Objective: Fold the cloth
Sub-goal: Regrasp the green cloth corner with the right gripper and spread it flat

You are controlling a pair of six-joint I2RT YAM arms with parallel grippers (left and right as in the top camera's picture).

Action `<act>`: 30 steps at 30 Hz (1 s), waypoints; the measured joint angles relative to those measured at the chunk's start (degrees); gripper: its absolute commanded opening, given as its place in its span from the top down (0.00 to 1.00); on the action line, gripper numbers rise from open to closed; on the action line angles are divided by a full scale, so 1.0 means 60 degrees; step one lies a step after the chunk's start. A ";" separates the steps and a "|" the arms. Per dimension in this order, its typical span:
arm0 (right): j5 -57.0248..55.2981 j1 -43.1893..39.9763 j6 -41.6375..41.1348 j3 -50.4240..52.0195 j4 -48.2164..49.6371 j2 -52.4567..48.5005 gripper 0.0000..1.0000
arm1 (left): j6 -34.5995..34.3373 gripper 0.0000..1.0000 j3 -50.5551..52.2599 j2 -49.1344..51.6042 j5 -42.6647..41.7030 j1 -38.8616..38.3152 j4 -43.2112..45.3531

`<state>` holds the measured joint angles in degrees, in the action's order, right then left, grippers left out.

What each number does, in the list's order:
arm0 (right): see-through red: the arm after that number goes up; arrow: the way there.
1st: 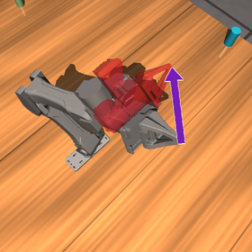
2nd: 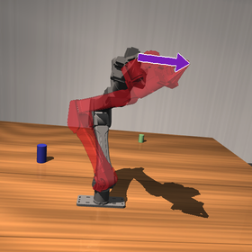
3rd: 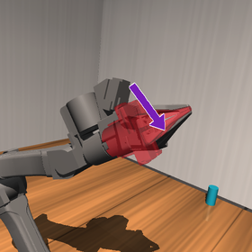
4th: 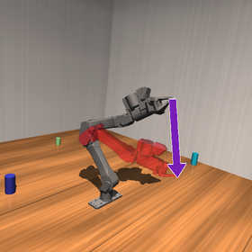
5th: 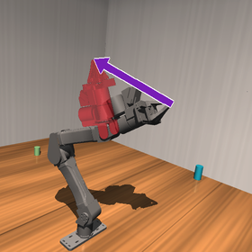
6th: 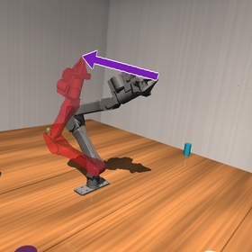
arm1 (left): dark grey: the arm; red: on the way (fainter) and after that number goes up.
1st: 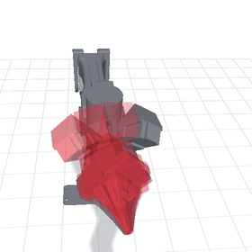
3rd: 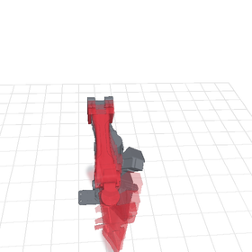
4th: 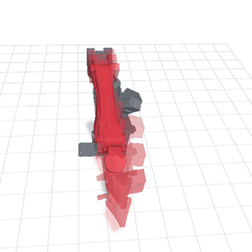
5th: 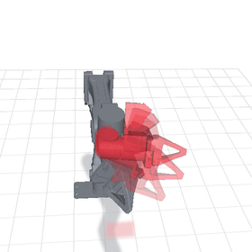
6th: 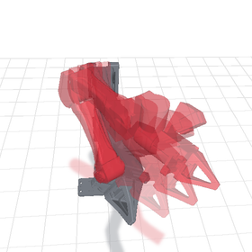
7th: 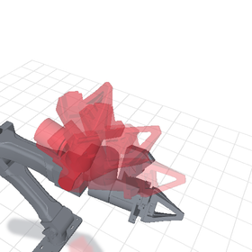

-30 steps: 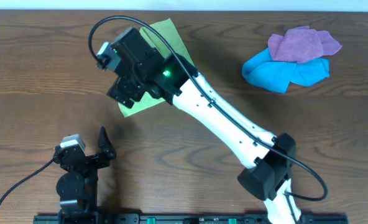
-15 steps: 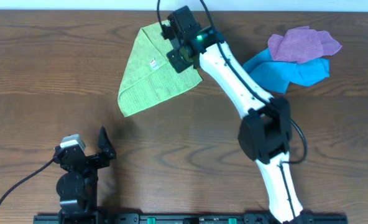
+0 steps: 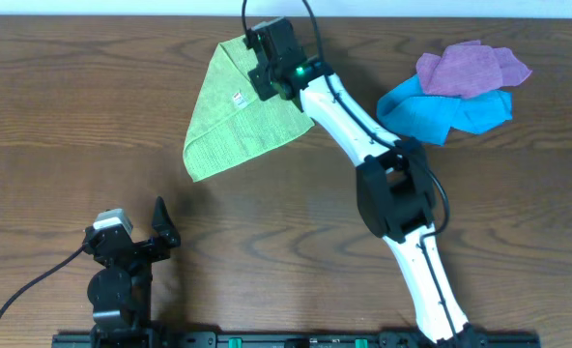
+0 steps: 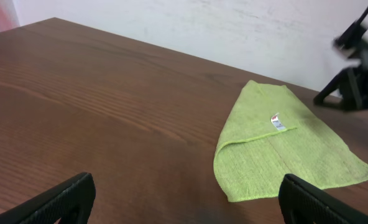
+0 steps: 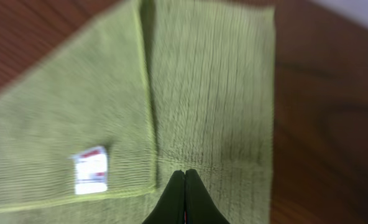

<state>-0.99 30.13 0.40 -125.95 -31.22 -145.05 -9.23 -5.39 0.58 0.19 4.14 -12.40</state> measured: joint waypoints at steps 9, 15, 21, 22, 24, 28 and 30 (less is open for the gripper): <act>-0.0277 -0.0113 -0.0022 -0.0084 -0.0280 -0.0732 0.98 | 0.0000 0.05 -0.0004 0.0000 0.0000 0.0000 -0.0004; -0.0262 -0.0448 -0.0393 -0.0331 -0.1923 -0.0608 0.98 | 0.0000 0.05 -0.0004 0.0000 0.0000 0.0000 -0.0004; -0.0412 -0.0627 -0.1100 -0.0463 -0.4120 -0.0375 0.98 | -0.0004 0.05 -0.0004 0.0000 0.0000 0.0000 -0.0004; -0.0444 -0.0623 -0.1282 -0.0470 -0.4433 -0.0346 0.98 | -0.0004 0.05 -0.0004 0.0000 0.0000 0.0000 -0.0004; -0.0481 -0.0623 -0.1537 -0.0492 -0.4921 -0.0321 0.98 | -0.0004 0.05 -0.0004 0.0000 -0.0004 0.0000 -0.0004; -0.0506 -0.0623 -0.2062 -0.0503 -0.5909 -0.0273 0.98 | 0.0000 0.05 -0.0004 0.0000 0.0000 0.0000 -0.0004; -0.0521 -0.0623 -0.2211 -0.0499 -0.6164 -0.0259 0.99 | -0.0004 0.05 -0.0004 0.0000 0.0000 0.0000 -0.0004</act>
<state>-4.12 26.39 -12.86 -128.95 -68.20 -146.61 -9.26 -5.41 0.58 0.19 4.14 -12.43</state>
